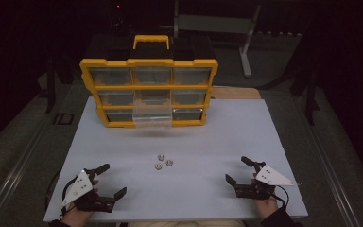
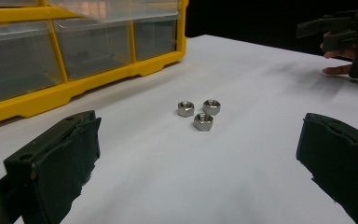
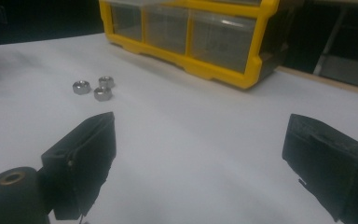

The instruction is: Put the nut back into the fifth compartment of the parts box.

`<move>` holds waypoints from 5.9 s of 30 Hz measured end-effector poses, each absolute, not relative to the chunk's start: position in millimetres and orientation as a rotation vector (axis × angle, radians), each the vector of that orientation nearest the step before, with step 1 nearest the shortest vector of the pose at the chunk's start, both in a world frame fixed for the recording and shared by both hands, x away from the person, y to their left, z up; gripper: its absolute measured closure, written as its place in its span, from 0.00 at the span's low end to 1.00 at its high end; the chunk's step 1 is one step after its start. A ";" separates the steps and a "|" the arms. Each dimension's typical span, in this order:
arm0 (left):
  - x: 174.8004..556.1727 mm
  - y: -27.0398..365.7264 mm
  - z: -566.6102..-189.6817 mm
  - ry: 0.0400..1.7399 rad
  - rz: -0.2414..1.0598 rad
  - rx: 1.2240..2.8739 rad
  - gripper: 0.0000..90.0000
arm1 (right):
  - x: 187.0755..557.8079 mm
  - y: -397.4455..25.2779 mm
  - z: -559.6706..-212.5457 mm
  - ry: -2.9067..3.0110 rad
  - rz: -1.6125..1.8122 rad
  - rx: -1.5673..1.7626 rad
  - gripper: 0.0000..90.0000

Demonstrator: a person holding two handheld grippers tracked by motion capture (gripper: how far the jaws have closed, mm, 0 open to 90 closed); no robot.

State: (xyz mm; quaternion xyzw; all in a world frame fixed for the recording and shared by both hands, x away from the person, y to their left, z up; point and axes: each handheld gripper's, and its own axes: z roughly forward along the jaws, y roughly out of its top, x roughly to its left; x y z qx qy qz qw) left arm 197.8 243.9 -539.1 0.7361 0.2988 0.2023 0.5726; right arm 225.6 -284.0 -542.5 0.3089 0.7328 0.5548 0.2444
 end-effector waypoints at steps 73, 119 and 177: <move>268.8 139.5 -496.1 0.684 0.282 1.997 0.11 | 223.1 -285.1 -536.4 1.976 1.545 0.834 0.11; 298.5 124.1 -551.5 0.684 0.234 2.258 0.77 | 224.8 -284.3 -538.4 2.008 1.548 0.843 0.11; 305.9 206.6 -368.0 0.695 0.442 1.973 0.77 | 226.1 -283.5 -539.5 2.017 1.549 0.844 0.11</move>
